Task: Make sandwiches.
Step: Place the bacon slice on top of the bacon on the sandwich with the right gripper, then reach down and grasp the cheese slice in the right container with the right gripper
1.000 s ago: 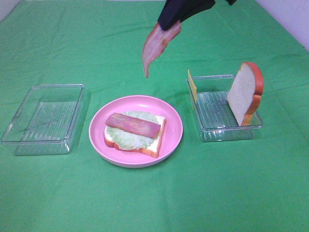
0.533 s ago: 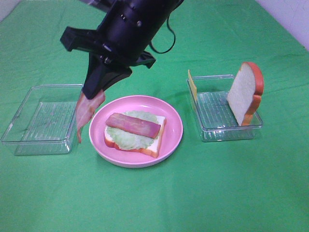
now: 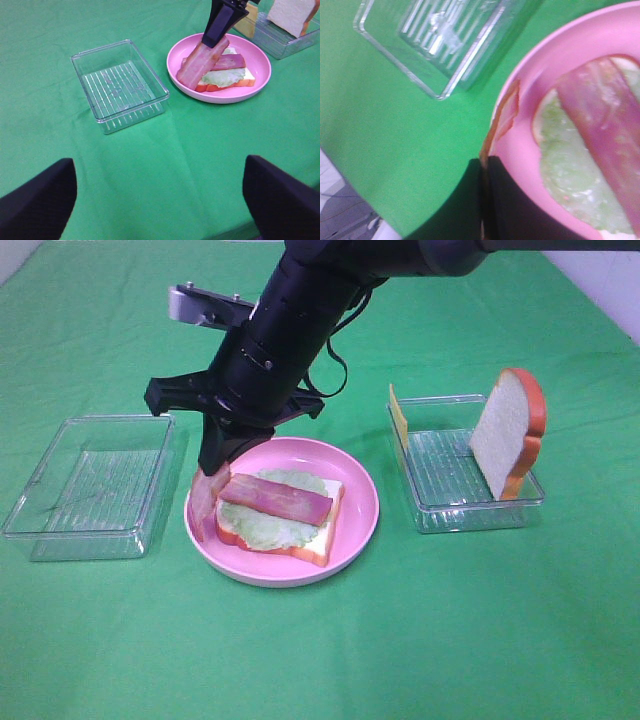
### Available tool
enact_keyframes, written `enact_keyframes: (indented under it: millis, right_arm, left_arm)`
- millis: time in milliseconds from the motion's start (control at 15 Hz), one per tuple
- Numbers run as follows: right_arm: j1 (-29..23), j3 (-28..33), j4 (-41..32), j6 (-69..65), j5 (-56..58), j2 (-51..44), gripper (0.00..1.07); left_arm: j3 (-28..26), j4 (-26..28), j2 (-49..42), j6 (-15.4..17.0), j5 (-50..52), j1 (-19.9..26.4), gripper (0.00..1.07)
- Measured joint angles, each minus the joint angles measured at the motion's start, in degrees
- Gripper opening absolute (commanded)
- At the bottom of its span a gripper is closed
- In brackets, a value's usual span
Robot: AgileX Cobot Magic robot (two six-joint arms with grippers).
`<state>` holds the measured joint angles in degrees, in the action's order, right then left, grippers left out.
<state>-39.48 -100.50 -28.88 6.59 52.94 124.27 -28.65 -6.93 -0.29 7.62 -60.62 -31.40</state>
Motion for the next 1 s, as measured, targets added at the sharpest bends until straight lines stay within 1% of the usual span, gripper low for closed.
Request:
enact_keyframes:
  millis: [133, 333, 467, 533, 600, 733, 867, 1000]
  right_arm:
    - [1.0, 0.0, 6.4, -3.8, -0.2, 0.3, 0.0]
    - [1.9, 0.0, 11.0, -4.8, -0.2, 0.5, 0.0]
    - [2.7, 0.0, 12.6, -5.7, -0.2, 0.5, 0.01]
    - [3.4, 0.0, 14.0, -6.6, -0.3, 0.5, 0.13]
    - [3.7, 0.0, 15.0, -7.2, -0.3, 0.5, 0.22]
    - [3.8, 0.0, 17.5, -8.1, -0.5, 0.5, 0.47]
    - [3.8, 0.0, 20.1, -9.6, -0.7, 0.5, 0.58]
    - [3.8, 0.0, 24.1, -12.0, -0.7, 0.5, 0.63]
  left_arm:
    - [0.0, 0.0, 0.0, 0.0, 0.0, 0.0, 0.86]
    - [0.0, 0.0, 0.0, 0.0, 0.0, 0.0, 0.86]
    - [0.0, 0.0, 0.0, 0.0, 0.0, 0.0, 0.86]
    - [0.0, 0.0, 0.0, 0.0, 0.0, 0.0, 0.86]
    - [0.0, 0.0, 0.0, 0.0, 0.0, 0.0, 0.86]
    - [0.0, 0.0, 0.0, 0.0, 0.0, 0.0, 0.86]
    - [0.0, 0.0, 0.0, 0.0, 0.0, 0.0, 0.86]
    - [0.0, 0.0, 0.0, 0.0, 0.0, 0.0, 0.86]
